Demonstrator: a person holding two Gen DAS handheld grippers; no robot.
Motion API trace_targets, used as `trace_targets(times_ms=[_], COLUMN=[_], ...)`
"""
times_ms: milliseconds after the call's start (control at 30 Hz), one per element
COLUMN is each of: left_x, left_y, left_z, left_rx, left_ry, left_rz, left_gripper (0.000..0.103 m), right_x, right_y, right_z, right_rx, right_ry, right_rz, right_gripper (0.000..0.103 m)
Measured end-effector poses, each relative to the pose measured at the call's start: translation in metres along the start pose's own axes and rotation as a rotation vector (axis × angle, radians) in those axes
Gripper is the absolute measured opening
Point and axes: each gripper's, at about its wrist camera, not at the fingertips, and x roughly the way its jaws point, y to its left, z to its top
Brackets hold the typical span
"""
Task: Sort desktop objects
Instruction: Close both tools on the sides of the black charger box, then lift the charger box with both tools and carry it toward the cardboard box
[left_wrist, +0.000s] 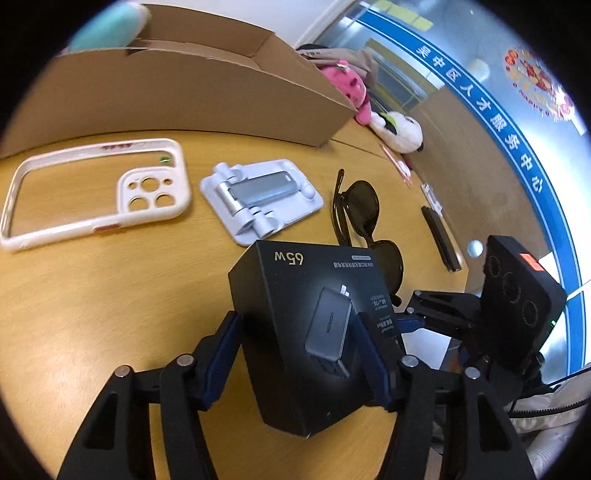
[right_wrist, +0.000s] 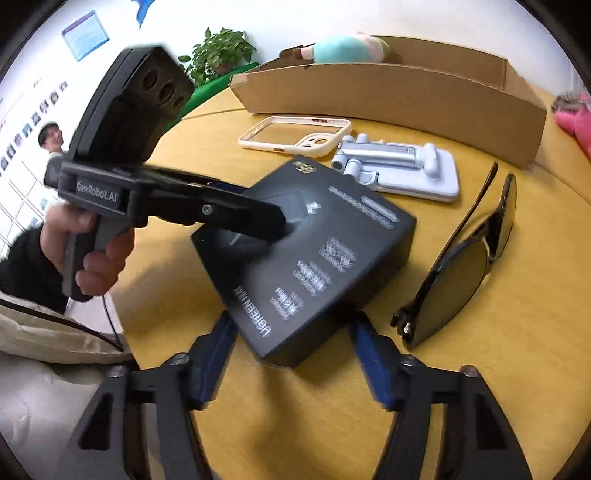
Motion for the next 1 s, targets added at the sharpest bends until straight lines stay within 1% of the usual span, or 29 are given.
trace_targets(times_ms=[100, 200, 300, 500, 600, 633, 800, 900, 1000], left_x=[-0.005, -0.012, -0.019, -0.026, -0.023, -0.022, -0.022, -0.025, -0.028], left_y=[-0.004, -0.001, 0.006, 0.016, 0.022, 0.023, 0.020, 0.014, 0.013], left_z=[-0.004, -0.010, -0.014, -0.016, -0.016, -0.017, -0.017, -0.017, -0.015], left_rx=[0.010, -0.010, -0.030, -0.060, -0.088, -0.093, -0.072, -0.034, -0.030], left_ry=[-0.013, -0.023, -0.030, -0.041, -0.028, -0.023, -0.027, -0.036, -0.041], left_rz=[0.027, 0.048, 0.065, 0.059, 0.031, 0.022, 0.027, 0.053, 0.069], left_gripper=[0.056, 0.056, 0.056, 0.057, 0.064, 0.064, 0.063, 0.062, 0.062], right_x=[0.003, 0.007, 0.012, 0.021, 0.023, 0.024, 0.023, 0.023, 0.022], right_y=[0.007, 0.017, 0.022, 0.029, 0.028, 0.028, 0.030, 0.031, 0.029], right_z=[0.002, 0.003, 0.007, 0.017, 0.020, 0.020, 0.018, 0.019, 0.020], right_rx=[-0.012, -0.042, -0.050, -0.088, -0.103, -0.109, -0.142, -0.137, -0.124], right_ry=[0.008, 0.017, 0.023, 0.043, 0.036, 0.036, 0.017, 0.018, 0.005], right_rz=[-0.007, -0.019, -0.010, -0.016, -0.026, -0.028, -0.040, -0.049, -0.050], right_gripper=[0.065, 0.065, 0.065, 0.068, 0.070, 0.071, 0.067, 0.067, 0.065])
